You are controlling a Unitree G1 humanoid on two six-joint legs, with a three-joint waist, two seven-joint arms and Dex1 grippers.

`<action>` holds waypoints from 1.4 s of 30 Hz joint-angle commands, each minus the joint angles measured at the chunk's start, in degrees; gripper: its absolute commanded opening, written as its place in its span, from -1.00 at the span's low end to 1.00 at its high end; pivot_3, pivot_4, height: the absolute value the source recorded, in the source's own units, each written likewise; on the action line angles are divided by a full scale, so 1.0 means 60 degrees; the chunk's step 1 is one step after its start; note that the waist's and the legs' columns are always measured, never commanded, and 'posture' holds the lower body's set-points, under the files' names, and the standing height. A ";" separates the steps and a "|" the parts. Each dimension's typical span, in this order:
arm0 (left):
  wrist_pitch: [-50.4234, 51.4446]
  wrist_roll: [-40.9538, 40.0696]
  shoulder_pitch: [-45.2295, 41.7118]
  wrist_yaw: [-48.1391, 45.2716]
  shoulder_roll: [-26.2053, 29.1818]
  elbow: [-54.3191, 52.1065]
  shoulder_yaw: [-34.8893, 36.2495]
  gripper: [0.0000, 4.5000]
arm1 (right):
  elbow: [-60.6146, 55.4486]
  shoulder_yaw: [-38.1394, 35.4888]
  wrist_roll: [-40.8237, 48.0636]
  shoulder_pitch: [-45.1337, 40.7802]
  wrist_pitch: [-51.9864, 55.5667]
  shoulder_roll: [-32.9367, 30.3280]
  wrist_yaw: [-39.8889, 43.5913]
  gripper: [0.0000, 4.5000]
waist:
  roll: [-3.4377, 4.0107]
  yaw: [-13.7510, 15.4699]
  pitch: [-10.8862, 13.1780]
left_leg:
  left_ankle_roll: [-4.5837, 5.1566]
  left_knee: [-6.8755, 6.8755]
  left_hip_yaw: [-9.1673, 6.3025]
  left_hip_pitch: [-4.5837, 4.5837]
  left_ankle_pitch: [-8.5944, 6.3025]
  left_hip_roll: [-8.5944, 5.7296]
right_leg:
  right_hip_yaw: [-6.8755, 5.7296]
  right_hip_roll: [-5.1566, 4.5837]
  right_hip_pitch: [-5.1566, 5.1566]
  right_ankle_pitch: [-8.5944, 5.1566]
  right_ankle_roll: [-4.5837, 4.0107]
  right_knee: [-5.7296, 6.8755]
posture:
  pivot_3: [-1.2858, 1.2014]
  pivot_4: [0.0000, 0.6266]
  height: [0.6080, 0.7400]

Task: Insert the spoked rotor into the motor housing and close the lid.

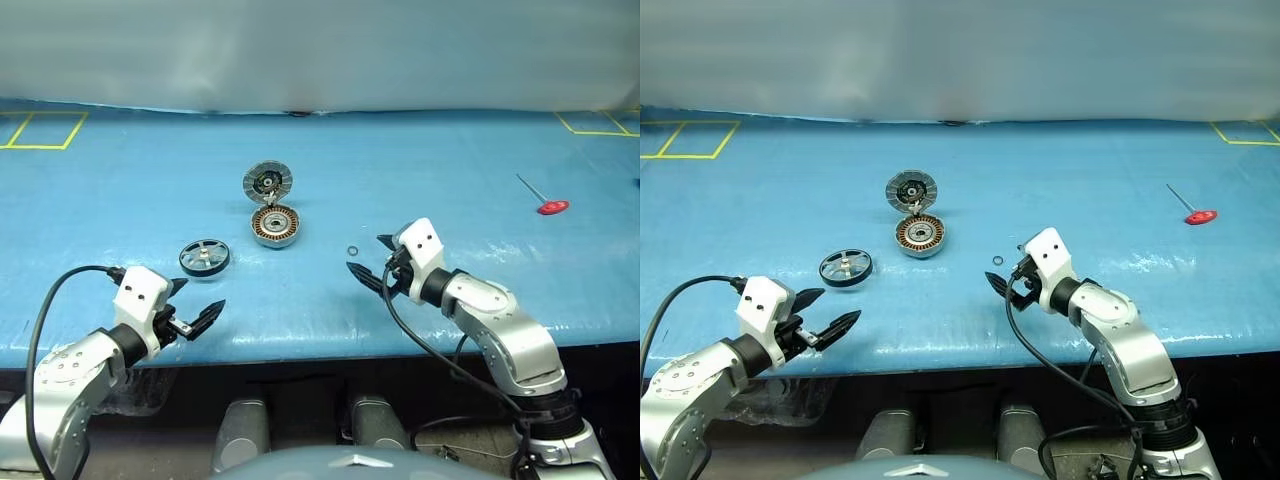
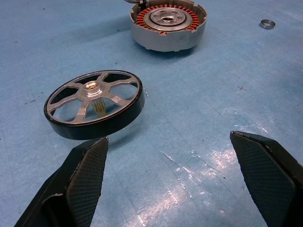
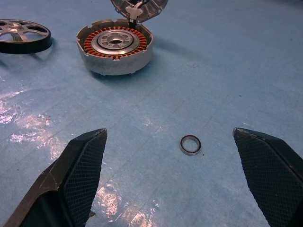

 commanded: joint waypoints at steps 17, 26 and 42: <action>-0.0186 -0.0034 0.0110 0.0195 0.0004 -0.0476 0.0248 0.99 | -0.0336 0.0096 0.0006 -0.0300 0.0109 -0.0027 0.0122 1.00 | 0.0000 -0.0005 0.0000 | 0.0000 0.0000 0.0001 0.0000 0.0000 0.0000 | 0.0001 0.0000 -0.0002 0.0000 0.0000 0.0001 | 0.03 -0.52 1.00; -0.0406 0.0267 0.0254 0.0375 -0.0081 -0.0552 -0.0126 0.99 | -0.0053 0.0473 -0.0193 -0.0807 -0.0043 -0.0340 0.0560 1.00 | 0.0001 -0.0002 0.0001 | 0.0000 0.0000 0.0000 0.0000 0.0000 0.0000 | -0.0001 0.0000 -0.0002 0.0000 0.0000 0.0001 | 0.03 -0.52 1.00; -0.0739 0.0570 0.0394 0.0340 -0.0017 -0.0596 -0.0489 0.99 | 0.2136 0.3758 -0.2270 -0.4519 -0.1538 -0.1446 0.3787 1.00 | 0.0010 -0.0080 0.0007 | 0.0002 0.0005 0.0001 0.0009 0.0001 0.0004 | -0.0001 0.0006 -0.0008 0.0005 -0.0005 0.0008 | 0.03 -0.52 1.00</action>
